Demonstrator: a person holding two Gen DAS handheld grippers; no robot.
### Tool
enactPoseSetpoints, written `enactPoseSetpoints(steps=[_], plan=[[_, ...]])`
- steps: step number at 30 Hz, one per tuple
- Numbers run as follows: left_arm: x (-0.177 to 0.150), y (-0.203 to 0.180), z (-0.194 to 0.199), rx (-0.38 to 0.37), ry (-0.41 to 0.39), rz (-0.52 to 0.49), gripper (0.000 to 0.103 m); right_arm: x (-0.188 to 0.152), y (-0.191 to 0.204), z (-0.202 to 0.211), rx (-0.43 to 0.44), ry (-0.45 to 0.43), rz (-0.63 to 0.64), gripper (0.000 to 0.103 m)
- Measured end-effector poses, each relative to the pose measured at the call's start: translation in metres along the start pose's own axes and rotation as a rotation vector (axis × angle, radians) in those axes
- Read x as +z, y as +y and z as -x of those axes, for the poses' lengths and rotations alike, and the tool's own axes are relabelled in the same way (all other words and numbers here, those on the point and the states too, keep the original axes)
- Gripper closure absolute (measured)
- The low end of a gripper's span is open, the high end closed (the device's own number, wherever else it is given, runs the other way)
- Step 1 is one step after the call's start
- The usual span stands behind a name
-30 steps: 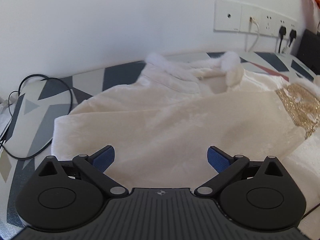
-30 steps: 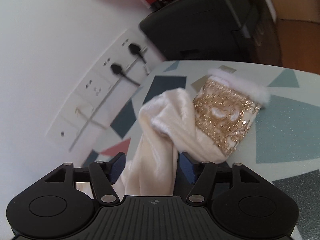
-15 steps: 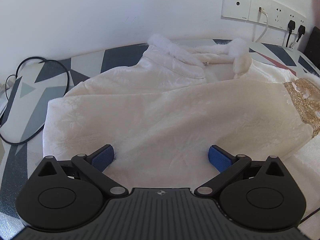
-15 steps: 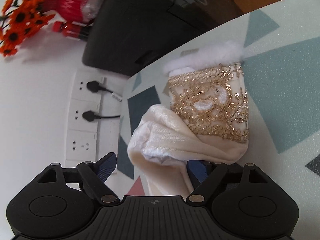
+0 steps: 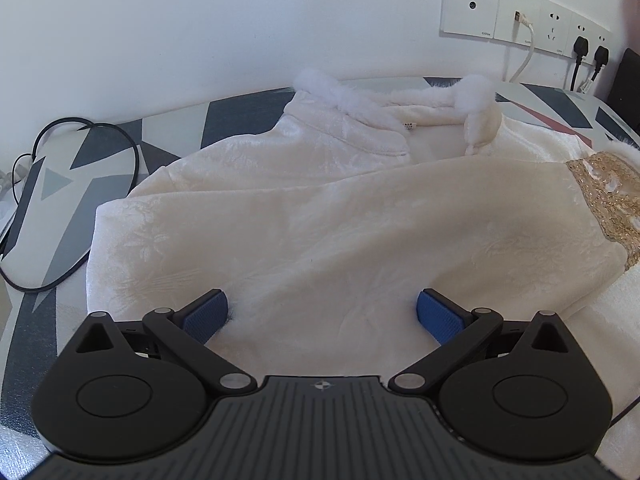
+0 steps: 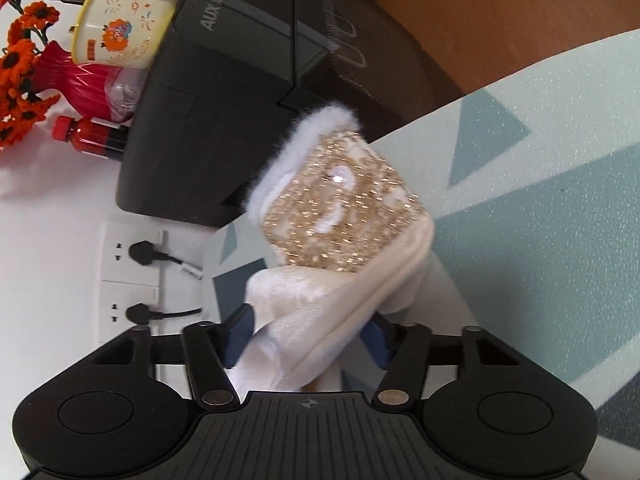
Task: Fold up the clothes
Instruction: 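Lift the sleeve by its gold cuff with the right gripper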
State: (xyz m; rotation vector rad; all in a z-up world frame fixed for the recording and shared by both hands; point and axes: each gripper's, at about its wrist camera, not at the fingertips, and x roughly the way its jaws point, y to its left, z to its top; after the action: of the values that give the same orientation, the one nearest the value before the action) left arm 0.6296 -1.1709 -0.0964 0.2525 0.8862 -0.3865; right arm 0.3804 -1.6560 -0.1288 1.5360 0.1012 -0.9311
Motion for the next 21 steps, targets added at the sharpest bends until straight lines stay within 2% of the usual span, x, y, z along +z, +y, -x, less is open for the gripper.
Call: enactPoseSetpoints(steps=[3, 9, 15, 21], plan=[[0.004, -0.001, -0.001, 0.003, 0.018, 0.0, 0.0, -0.001, -0.002, 0.0, -0.014, -0.009, -0.012, 0.075], [0.004, -0.002, -0.001, 0.012, 0.028, 0.017, 0.0, -0.004, 0.008, 0.0, -0.028, 0.036, 0.106, 0.087], [0.007, -0.001, -0.002, 0.007, 0.044, 0.024, 0.0, -0.012, 0.034, 0.015, -0.006, -0.027, 0.329, 0.095], [0.003, 0.0, -0.001, 0.009, 0.027, 0.039, 0.0, -0.025, 0.071, 0.039, 0.095, -0.08, 0.469, 0.096]])
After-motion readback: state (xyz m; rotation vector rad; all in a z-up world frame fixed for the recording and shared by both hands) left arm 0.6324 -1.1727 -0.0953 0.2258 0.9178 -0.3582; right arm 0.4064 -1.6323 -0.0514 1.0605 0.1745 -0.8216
